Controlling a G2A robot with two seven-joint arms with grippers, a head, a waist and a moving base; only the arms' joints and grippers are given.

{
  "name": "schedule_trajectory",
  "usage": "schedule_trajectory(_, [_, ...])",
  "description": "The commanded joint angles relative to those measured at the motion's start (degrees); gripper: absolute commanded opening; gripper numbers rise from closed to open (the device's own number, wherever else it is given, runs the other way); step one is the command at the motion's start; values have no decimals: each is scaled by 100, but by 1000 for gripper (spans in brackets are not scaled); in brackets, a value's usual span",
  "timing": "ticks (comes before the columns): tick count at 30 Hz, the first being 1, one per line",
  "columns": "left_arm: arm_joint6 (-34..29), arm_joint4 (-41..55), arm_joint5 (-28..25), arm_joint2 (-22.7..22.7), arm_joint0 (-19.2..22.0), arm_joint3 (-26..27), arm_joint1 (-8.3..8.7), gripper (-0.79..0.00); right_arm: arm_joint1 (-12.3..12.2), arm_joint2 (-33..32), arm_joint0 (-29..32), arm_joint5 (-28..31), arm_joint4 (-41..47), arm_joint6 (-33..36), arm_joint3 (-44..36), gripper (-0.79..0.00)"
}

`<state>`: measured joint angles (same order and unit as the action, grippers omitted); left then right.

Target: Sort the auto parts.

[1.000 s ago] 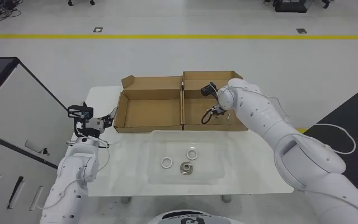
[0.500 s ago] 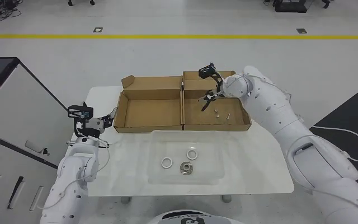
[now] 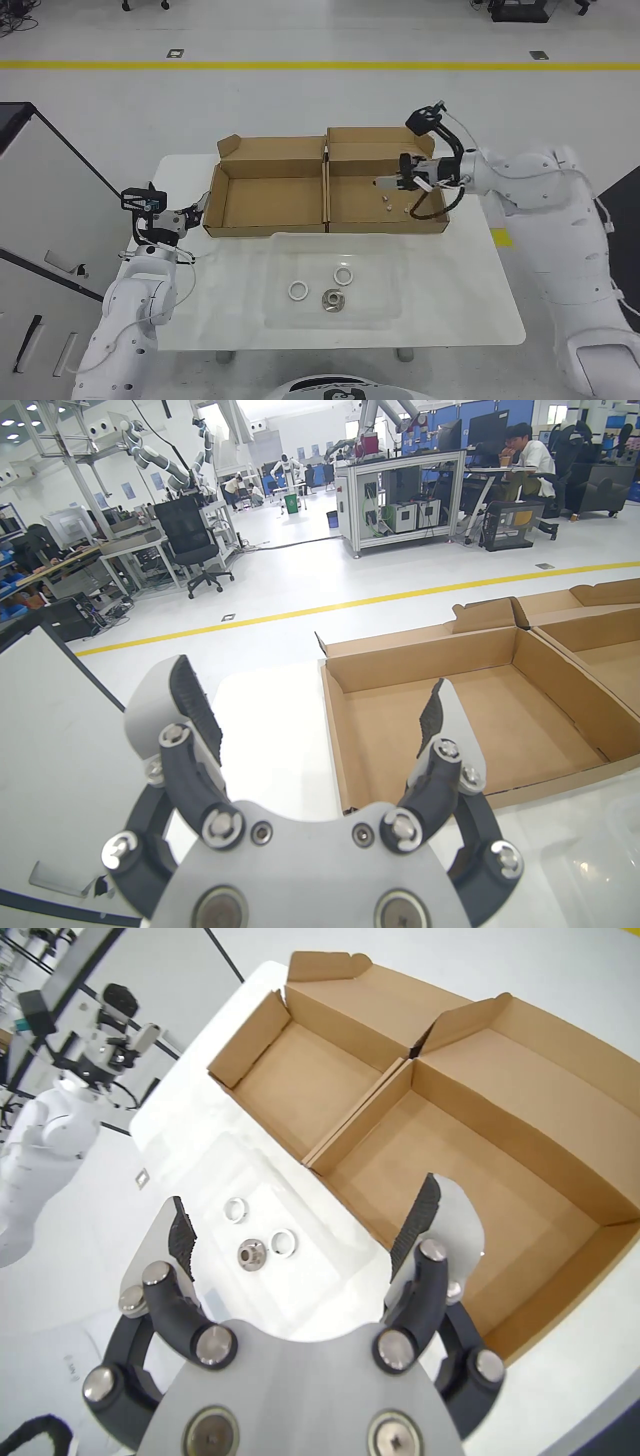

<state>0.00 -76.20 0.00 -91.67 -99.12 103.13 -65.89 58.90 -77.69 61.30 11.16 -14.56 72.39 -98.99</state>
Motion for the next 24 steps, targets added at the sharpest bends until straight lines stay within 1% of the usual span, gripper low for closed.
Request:
schedule_trajectory(1, [0,0,0,0,0,0,0,0,-74,-549,403,36,428,122,-263,0])
schedule_trajectory(7, [0,0,0,0,0,0,0,0,-208,-1683,1336,315,1758,413,-573,0])
schedule_trajectory(13, [0,0,0,0,0,0,0,0,-280,-2363,1937,690,2730,645,-540,0])
schedule_trajectory(24, [0,0,0,0,0,0,0,0,-282,-2392,1960,720,2790,642,-532,0])
